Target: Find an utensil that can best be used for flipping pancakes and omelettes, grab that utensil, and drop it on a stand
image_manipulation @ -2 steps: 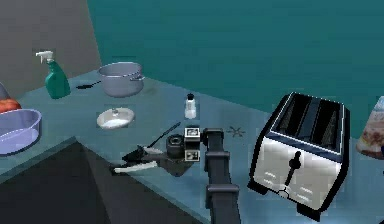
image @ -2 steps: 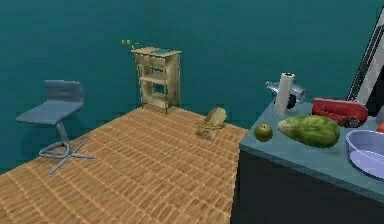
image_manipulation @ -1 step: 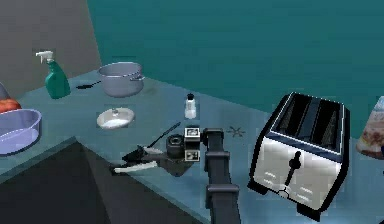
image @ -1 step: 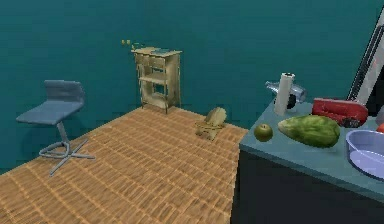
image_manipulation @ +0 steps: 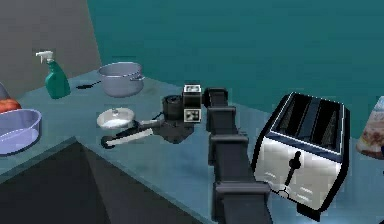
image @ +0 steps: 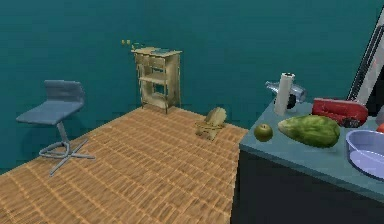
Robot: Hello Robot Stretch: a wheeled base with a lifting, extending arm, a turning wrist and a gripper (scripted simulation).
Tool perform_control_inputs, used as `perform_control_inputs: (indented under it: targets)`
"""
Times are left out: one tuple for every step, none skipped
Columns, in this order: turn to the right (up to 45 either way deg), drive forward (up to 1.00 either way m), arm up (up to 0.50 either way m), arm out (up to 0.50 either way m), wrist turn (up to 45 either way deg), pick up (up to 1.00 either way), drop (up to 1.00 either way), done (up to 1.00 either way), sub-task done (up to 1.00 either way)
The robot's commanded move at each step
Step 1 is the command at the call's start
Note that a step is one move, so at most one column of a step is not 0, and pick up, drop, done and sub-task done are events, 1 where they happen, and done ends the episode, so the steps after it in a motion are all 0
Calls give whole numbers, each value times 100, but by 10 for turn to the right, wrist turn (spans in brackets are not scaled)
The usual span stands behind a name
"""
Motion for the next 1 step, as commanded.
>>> perform_control_inputs:
  targets:
    - [0,0,4,0,0,0,0,0,0]
